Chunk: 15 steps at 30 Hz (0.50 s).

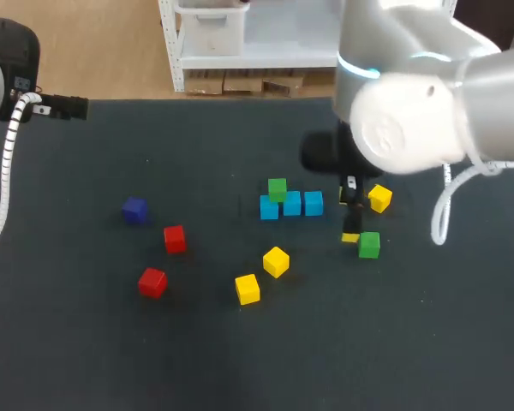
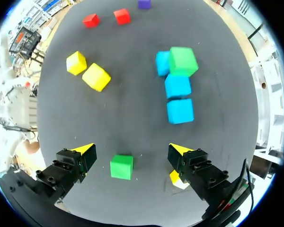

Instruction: Place the blue cubes, place green cubes on the blue cubes, place the yellow cubes on the green cubes, then place the red cubes on the yellow cubes, and place purple cube on the red cubes.

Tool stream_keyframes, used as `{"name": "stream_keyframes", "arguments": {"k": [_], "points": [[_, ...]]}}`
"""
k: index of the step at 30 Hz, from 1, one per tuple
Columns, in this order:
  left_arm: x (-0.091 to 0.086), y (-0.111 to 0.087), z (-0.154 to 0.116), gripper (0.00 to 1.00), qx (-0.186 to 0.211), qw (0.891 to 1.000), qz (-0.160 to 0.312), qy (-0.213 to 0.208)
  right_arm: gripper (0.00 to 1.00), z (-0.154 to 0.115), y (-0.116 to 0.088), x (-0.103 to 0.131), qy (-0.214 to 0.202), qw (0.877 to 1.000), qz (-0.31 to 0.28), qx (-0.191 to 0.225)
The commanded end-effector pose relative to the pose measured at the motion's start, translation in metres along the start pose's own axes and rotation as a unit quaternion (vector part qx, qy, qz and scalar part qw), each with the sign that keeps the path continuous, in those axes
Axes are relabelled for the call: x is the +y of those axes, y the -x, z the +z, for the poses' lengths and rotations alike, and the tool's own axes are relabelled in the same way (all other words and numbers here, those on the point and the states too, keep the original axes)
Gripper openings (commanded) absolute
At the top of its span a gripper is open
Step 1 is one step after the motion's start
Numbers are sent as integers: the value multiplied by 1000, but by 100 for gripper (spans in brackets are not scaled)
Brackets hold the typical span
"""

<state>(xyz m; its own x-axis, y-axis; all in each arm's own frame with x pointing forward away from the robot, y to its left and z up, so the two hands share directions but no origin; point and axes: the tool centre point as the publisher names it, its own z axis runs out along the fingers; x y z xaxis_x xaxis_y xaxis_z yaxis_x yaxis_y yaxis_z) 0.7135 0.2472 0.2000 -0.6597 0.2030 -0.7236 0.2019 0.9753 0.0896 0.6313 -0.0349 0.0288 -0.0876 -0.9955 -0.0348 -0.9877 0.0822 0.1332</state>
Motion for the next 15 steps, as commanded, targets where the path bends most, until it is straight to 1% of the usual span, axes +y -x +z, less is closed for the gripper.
{"name": "stream_keyframes", "arguments": {"k": [1, 4, 8, 15], "points": [[2, 1, 0, 100, 1, 1000, 1, -4, 100, 1, -11, 4, -39, 999, 1, 8], [2, 1, 0, 100, 1, 1000, 1, -4, 100, 5, -20, -1, -47, 999, 6, 20], [2, 1, 0, 100, 1, 1000, 1, -4, 100, 8, -25, 0, -47, 999, 10, 24], [2, 1, 0, 100, 1, 1000, 1, -4, 100, 15, -26, 7, -37, 999, 12, 22]]}}
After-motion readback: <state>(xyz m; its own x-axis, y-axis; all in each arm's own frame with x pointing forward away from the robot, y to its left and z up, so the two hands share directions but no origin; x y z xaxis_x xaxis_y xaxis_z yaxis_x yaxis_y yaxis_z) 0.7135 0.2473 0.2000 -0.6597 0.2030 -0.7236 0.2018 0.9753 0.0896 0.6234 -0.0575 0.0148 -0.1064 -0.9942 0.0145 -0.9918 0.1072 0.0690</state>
